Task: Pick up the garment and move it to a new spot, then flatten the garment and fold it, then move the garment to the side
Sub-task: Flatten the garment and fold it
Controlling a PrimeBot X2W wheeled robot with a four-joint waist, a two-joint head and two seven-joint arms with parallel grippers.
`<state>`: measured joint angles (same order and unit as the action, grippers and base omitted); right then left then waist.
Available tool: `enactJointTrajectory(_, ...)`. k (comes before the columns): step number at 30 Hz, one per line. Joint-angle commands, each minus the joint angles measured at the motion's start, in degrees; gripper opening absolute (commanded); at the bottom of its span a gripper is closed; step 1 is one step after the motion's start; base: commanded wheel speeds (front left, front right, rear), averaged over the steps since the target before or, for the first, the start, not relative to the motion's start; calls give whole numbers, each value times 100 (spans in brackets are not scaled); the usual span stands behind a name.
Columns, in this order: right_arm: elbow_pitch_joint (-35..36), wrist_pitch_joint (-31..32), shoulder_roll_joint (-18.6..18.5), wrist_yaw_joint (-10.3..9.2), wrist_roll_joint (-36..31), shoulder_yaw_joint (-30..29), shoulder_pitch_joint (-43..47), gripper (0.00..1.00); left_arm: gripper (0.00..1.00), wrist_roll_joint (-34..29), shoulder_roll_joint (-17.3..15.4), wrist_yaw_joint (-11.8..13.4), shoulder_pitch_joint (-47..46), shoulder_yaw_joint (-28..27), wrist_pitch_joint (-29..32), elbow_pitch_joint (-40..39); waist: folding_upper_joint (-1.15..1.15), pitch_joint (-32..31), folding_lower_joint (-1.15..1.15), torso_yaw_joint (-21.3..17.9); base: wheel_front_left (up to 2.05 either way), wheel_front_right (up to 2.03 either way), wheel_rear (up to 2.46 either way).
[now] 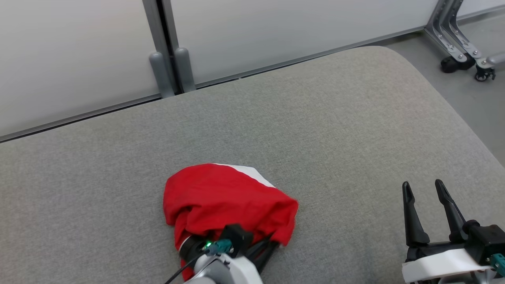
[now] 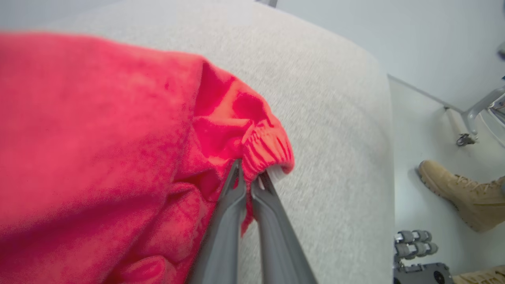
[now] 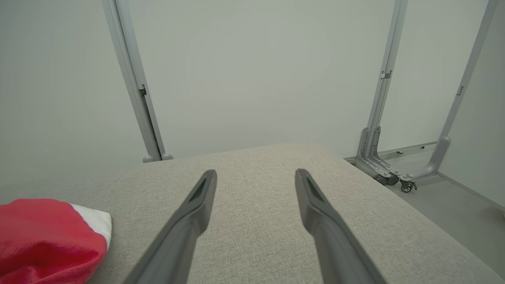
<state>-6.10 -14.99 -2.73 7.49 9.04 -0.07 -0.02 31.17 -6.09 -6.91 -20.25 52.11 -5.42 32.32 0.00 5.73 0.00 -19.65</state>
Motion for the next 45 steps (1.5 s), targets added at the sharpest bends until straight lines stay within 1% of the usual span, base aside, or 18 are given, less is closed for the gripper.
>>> enactJointTrajectory(1, -13, -30, -30, 1, -16, -25, 6, 100, 0, 162, 24, -28, -149, -78, -107, -292, 0, -83, 0, 92, 0, 0, 0)
enactJointTrajectory(6, -83, -30, -30, 1, -47, 56, 9, 100, 0, 574, -28, -57, -274, -347, -347, -1450, 0, -247, 0, 143, 0, 0, 0)
enactJointTrajectory(7, -83, -30, -30, 1, -47, 56, 9, 100, 0, 574, -28, -57, -274, -347, -347, -1450, 0, -247, 0, 143, 0, 0, 0)
enactJointTrajectory(8, -90, -30, -30, 1, -49, 75, 4, 100, 0, 678, -19, -52, -275, -437, -383, -1685, 0, -271, 0, 138, 0, 0, 0)
enactJointTrajectory(12, -87, -30, -31, 1, 42, 115, -37, 100, 0, 950, -11, 38, -378, -793, -492, -2460, 0, -335, 0, 91, 0, 0, 0)
enactJointTrajectory(14, -89, -30, -31, 1, 56, 121, -41, 100, 0, 998, 8, 97, -481, -952, -540, -2756, 0, -365, 0, 60, 0, 0, 0)
enactJointTrajectory(19, -112, -30, -31, 1, 36, 129, -55, 100, 0, 1497, 124, 139, -639, -1322, -612, -3218, 0, -433, 0, -17, 0, 0, 0)
enactJointTrajectory(24, -131, -30, -31, 1, 51, 161, -81, 100, 0, 1751, 210, 187, -942, -1564, -658, -3121, 0, -477, 0, -136, 0, 0, 0)
enactJointTrajectory(27, -139, -30, -30, 1, 59, 194, -80, 100, 0, 2010, 261, 300, -1061, -1664, -717, -3062, 0, -474, 0, -194, 0, 0, 0)
enactJointTrajectory(30, -137, -30, -31, 1, 82, 177, -58, 100, 0, 2233, 285, 543, -1014, -1745, -784, -3006, 0, -459, 0, -228, 0, 0, 0)
enactJointTrajectory(33, -112, -30, -31, 1, 111, 159, -12, 100, 0, 2376, 284, 896, -752, -2008, -873, -2789, 0, -415, 0, -227, 0, 0, 0)
enactJointTrajectory(36, -107, -30, -31, 1, 102, 127, 23, 100, 0, 2395, 202, 1188, -360, -2486, -944, -2534, 0, -377, 0, -199, 0, 0, 0)
enactJointTrajectory(39, -113, -30, -29, 1, 74, 51, 58, 100, 0, 2457, 71, 1320, 250, -3064, -972, -2336, 0, -344, 0, -134, 0, 0, 0)
enactJointTrajectory(40, -109, -30, -30, 1, 65, 13, 79, 100, 0, 2548, 68, 1337, 502, -3297, -973, -2299, 0, -330, 0, -99, 0, 0, 0)
enactJointTrajectory(42, -91, -30, -31, 1, 52, -49, 115, 100, 0, 2533, 30, 1334, 937, -3775, -972, -2224, 0, -305, 0, -7, 0, 0, 0)
enactJointTrajectory(45, -112, -30, -29, 1, 5, -89, 154, 100, 0, 2569, 86, 1261, 1608, -4388, -970, -2013, 0, -276, 0, 158, 0, 0, 0)
